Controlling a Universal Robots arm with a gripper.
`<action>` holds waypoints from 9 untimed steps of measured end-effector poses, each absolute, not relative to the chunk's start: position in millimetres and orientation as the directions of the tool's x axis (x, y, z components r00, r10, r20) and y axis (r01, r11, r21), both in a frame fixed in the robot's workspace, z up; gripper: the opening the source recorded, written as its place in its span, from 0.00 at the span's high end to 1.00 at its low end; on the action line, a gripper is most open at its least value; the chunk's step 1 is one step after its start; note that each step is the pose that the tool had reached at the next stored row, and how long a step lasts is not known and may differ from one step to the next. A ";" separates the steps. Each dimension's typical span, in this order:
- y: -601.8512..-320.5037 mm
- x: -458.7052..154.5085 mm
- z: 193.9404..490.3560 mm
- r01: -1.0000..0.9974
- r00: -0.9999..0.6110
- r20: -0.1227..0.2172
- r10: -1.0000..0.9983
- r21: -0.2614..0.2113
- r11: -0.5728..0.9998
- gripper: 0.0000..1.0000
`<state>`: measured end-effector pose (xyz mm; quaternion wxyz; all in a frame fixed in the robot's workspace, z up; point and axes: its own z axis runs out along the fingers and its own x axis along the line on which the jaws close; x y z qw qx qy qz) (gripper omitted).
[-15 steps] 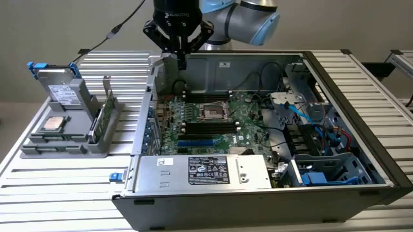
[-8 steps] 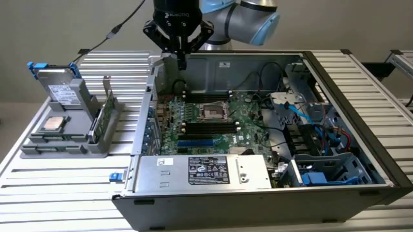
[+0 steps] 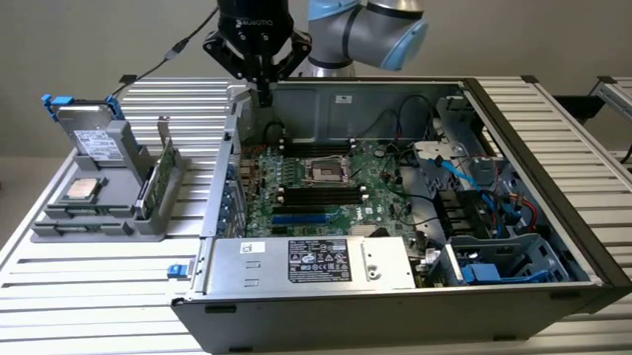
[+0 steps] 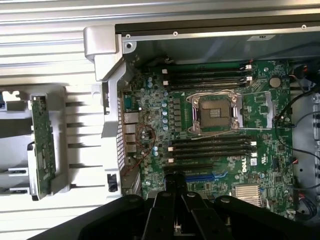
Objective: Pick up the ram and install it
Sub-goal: 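Reach for the ram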
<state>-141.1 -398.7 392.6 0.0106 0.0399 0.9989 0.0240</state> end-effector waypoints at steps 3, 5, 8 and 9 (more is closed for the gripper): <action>-398.6 -154.4 392.6 0.079 -0.997 -0.019 0.080 0.049 0.996 0.90; -398.6 -163.5 392.6 0.079 -0.997 -0.019 0.080 0.049 0.996 0.90; -398.5 -177.3 392.6 0.079 -0.997 -0.019 0.080 0.049 0.996 0.90; -398.5 -181.8 392.6 0.079 -0.997 -0.019 0.080 0.049 0.996 0.90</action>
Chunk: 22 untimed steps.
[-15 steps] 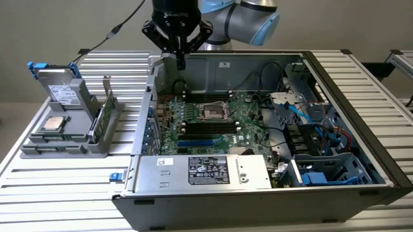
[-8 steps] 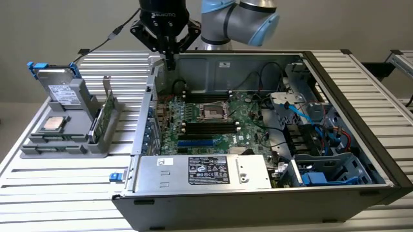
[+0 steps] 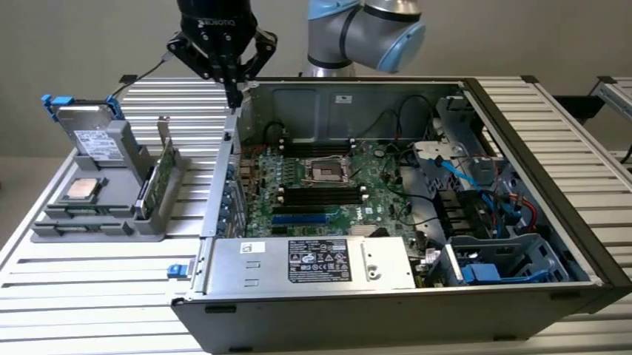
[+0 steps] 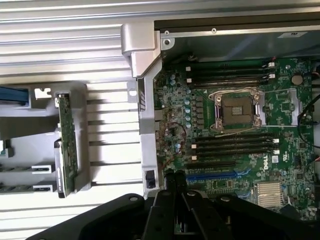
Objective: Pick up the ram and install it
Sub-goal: 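Reach for the ram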
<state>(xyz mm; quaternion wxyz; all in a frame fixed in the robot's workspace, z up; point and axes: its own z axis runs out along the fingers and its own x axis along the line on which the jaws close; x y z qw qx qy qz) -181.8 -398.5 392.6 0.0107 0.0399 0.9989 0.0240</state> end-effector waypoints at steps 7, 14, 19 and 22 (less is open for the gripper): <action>-398.4 -213.7 392.6 0.079 -0.997 -0.019 0.080 0.052 0.996 0.90; -398.2 -245.3 392.6 0.079 -0.997 -0.019 0.080 0.058 0.995 0.90; -398.1 -268.3 392.6 0.079 -0.997 -0.018 0.080 0.061 0.995 0.90; -398.1 -281.9 392.6 0.079 -0.997 -0.018 0.080 0.062 0.995 0.90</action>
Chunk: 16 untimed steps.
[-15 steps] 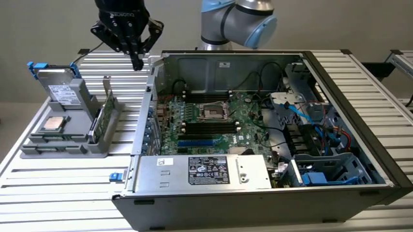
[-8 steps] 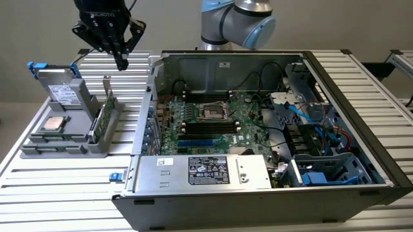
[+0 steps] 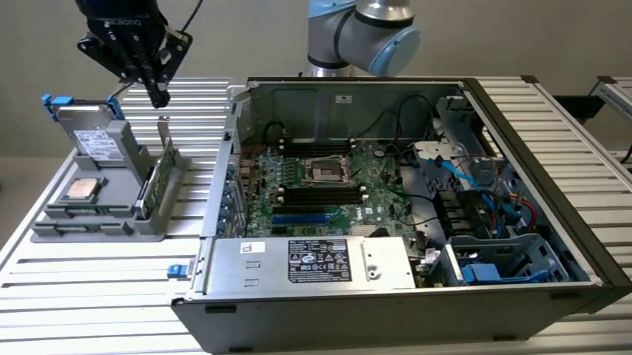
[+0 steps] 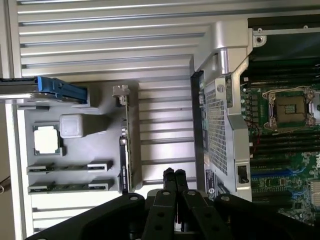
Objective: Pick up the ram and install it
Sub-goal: 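Reach for the ram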
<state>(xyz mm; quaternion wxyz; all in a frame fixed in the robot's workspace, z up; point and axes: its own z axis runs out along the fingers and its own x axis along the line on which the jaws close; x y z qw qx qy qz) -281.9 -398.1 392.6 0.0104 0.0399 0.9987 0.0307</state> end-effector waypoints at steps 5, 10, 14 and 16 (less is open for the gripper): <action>-398.0 -304.7 392.5 0.079 -0.997 -0.018 0.080 0.063 0.995 0.90; -397.8 -327.2 392.1 0.079 -0.997 -0.018 0.080 0.063 0.995 0.90; -397.5 -344.4 391.6 0.080 -0.997 -0.012 0.080 0.063 0.995 0.90; -397.4 -351.5 391.4 0.080 -0.997 -0.006 0.080 0.062 0.995 0.90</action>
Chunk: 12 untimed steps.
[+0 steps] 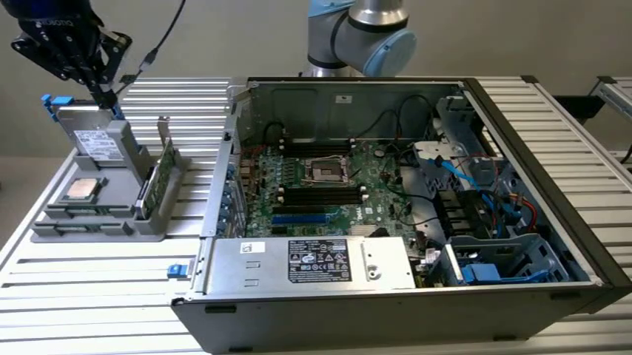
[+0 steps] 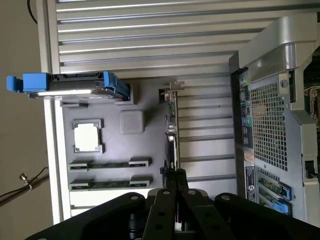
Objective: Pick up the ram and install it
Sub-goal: 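Reach for the ram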
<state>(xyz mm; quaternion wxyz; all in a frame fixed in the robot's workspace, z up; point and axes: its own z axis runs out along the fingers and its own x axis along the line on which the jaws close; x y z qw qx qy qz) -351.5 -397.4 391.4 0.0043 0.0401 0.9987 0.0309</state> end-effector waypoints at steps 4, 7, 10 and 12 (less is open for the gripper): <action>-397.2 -366.8 390.9 0.081 -0.997 0.007 0.080 0.061 0.995 0.90; -397.1 -378.9 390.4 0.081 -0.997 0.018 0.080 0.060 0.995 0.90; -397.1 -391.7 389.7 0.082 -0.996 0.025 0.080 0.059 0.995 0.90; -397.1 -399.3 389.1 0.082 -0.996 0.030 0.080 0.059 0.995 0.90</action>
